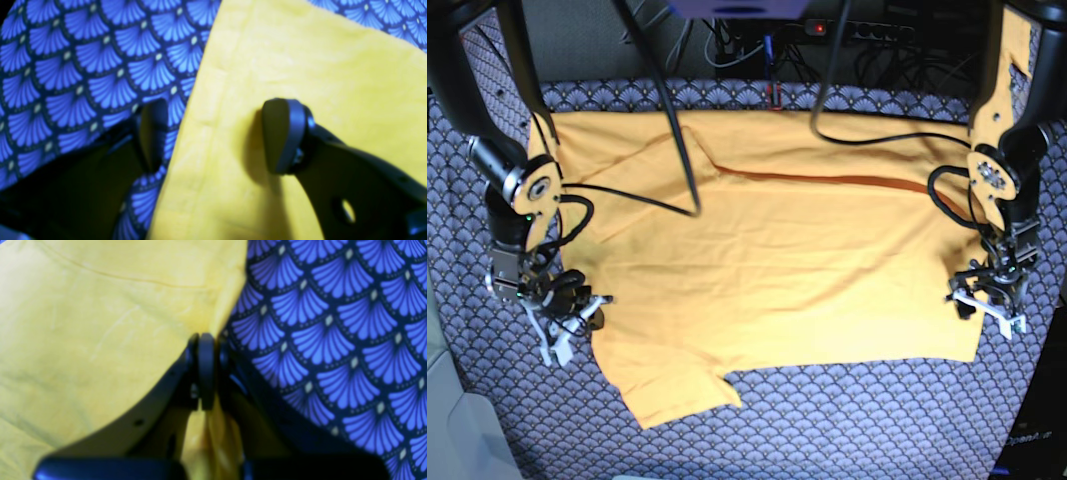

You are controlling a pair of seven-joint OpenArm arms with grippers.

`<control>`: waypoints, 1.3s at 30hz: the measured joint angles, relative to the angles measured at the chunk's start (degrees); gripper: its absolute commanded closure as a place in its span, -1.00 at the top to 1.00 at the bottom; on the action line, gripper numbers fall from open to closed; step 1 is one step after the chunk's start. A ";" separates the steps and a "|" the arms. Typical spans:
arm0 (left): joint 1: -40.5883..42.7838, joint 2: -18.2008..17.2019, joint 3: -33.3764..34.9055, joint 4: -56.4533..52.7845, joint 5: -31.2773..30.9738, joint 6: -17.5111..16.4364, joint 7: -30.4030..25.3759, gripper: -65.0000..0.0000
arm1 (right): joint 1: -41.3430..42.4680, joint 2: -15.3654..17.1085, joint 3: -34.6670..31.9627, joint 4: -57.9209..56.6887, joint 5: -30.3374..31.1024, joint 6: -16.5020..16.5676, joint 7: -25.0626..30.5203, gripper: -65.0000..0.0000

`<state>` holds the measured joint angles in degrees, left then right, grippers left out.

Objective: Fold the T-shirt properly
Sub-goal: 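Move both grippers to the shirt's side edge and grasp it, then lift the side edge with both grippers and fold it over toward the collar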

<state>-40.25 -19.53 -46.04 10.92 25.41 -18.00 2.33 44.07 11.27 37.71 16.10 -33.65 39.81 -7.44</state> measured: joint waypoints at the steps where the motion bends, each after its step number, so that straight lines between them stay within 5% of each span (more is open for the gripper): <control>1: 0.17 -0.02 0.00 0.00 -0.98 0.00 -0.04 0.33 | 0.00 0.00 0.00 0.00 0.00 0.00 0.00 -1.00; 17: 0.52 1.53 0.37 0.35 -5.57 0.02 -0.52 0.29 | 0.00 0.17 -0.15 0.00 0.00 0.02 -0.02 -1.00; 20: 0.59 1.97 0.37 0.44 -5.73 0.24 -0.85 -0.09 | 0.00 0.39 0.04 0.00 0.00 0.00 -0.02 -1.00; 25: 0.72 2.23 0.04 0.44 -6.03 -0.17 -0.28 -1.00 | 0.00 0.46 0.04 0.00 0.00 0.00 -0.04 -1.00; 31: 0.59 1.90 0.04 1.29 -6.23 -0.28 3.43 -1.00 | 0.00 0.46 0.04 0.00 0.00 0.02 -0.04 -1.00; 39: 1.05 1.42 0.04 8.52 -5.79 -3.98 16.17 -1.00 | -0.02 1.60 0.07 -0.04 0.00 0.13 -0.31 -1.00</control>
<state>-39.20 -18.11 -46.00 19.44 19.62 -21.98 18.50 44.05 12.86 37.78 16.05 -33.65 39.94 -7.75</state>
